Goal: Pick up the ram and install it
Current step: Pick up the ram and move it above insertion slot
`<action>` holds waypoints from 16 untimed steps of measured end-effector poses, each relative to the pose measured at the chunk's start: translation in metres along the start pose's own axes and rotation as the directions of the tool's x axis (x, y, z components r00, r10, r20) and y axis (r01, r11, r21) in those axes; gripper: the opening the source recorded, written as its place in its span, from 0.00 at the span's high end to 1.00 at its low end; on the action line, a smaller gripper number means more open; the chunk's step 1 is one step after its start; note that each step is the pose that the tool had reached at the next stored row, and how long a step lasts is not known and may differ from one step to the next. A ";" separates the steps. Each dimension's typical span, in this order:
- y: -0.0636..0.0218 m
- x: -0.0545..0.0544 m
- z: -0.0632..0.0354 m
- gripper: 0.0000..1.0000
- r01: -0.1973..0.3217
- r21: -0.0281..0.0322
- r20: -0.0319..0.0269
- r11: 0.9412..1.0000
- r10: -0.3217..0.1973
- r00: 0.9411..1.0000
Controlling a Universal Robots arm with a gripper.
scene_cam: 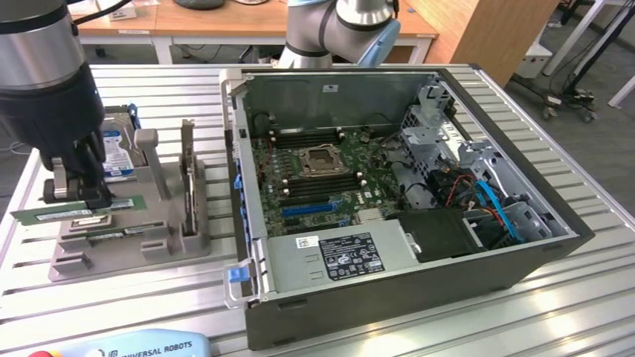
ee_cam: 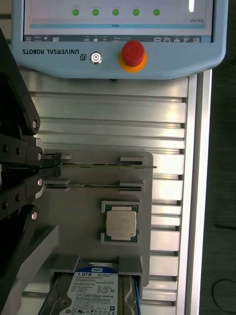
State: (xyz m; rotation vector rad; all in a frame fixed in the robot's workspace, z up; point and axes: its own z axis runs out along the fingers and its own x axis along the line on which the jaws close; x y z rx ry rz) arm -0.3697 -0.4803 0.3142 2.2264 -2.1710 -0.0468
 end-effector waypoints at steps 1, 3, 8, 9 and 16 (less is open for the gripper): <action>0.0001 0.000 -0.0016 0.88 0.000 0.000 0.000 1.000 0.000 1.000; 0.0002 0.000 -0.0044 0.88 0.000 0.000 0.000 1.000 0.000 1.000; 0.0005 0.000 -0.0109 0.88 0.000 0.000 0.000 1.000 0.000 1.000; 0.0005 0.000 -0.0120 0.88 0.000 0.000 0.000 1.000 0.000 1.000; 0.0009 0.000 -0.0211 0.88 0.000 0.000 0.000 1.000 0.000 1.000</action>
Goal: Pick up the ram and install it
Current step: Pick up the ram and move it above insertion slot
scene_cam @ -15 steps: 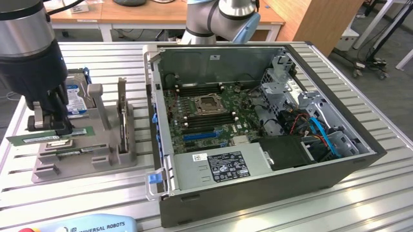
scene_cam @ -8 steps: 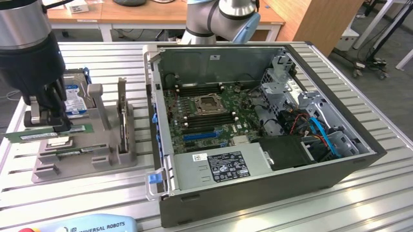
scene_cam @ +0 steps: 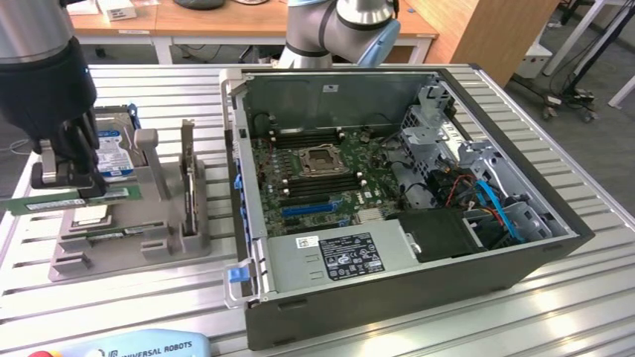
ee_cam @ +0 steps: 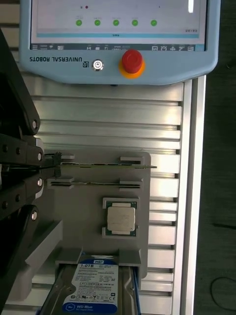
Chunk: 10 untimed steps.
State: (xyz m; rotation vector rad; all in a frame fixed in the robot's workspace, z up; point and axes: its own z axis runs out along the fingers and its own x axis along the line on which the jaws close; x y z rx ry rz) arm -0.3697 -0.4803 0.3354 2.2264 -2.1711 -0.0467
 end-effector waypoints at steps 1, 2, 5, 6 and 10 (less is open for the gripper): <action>0.0001 0.000 -0.0017 0.88 0.000 0.000 0.000 1.000 0.000 1.000; 0.0001 0.000 -0.0035 0.88 0.000 0.000 0.000 1.000 0.000 1.000; 0.0004 0.000 -0.0089 0.88 0.000 0.000 0.000 1.000 0.000 1.000; 0.0004 0.000 -0.0108 0.88 0.000 0.000 0.000 1.000 0.000 1.000; 0.0007 0.000 -0.0174 0.88 0.000 0.000 0.000 1.000 0.000 1.000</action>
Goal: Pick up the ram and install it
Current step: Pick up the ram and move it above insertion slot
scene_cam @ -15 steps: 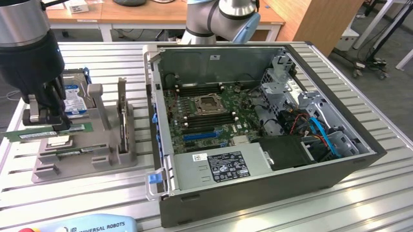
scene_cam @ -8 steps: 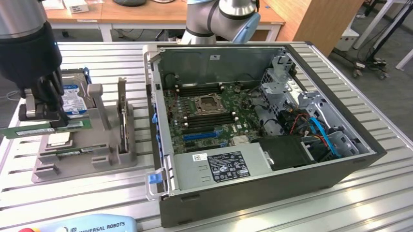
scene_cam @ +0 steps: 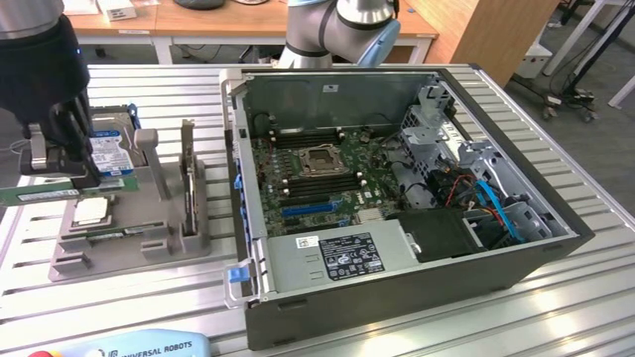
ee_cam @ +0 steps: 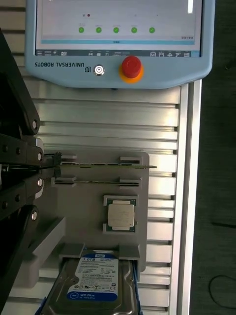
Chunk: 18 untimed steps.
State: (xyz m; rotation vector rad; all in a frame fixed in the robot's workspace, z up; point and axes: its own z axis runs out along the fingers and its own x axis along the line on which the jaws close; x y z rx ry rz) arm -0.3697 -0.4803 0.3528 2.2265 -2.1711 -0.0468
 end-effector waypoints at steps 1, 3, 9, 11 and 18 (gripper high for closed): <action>0.0001 0.000 -0.0017 0.88 0.000 0.000 0.000 1.000 0.000 1.000; 0.0002 0.000 -0.0050 0.88 0.000 0.000 0.000 1.000 0.000 1.000; 0.0006 0.000 -0.0140 0.88 0.000 0.000 0.000 1.000 0.000 1.000; 0.0007 0.000 -0.0171 0.88 0.000 0.000 0.000 1.000 0.000 1.000; 0.0010 0.000 -0.0269 0.88 0.000 0.000 0.000 1.000 0.000 1.000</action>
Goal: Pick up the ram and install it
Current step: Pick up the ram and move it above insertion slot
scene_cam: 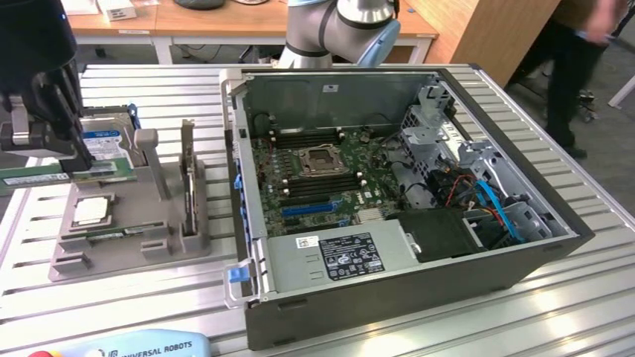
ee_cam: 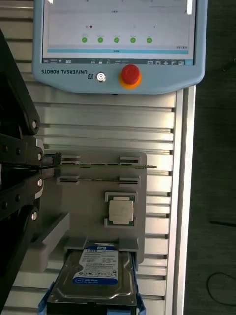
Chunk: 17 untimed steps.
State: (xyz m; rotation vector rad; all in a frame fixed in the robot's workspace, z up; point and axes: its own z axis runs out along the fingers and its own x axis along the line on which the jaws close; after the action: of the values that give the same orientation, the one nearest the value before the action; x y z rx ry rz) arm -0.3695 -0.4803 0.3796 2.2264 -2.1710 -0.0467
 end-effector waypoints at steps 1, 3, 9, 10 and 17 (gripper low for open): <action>0.0001 0.000 -0.0014 0.88 0.000 0.000 0.000 1.000 0.000 1.000; 0.0002 0.000 -0.0043 0.88 0.000 0.000 0.000 1.000 0.000 1.000; 0.0006 0.000 -0.0129 0.88 0.000 0.000 0.000 1.000 0.000 1.000; 0.0006 0.000 -0.0145 0.88 0.000 0.000 0.000 1.000 0.000 1.000; 0.0010 0.000 -0.0238 0.88 0.000 0.000 0.000 1.000 0.000 1.000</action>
State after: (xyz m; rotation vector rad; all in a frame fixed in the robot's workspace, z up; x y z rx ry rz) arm -0.3695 -0.4803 0.4035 2.2264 -2.1711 -0.0468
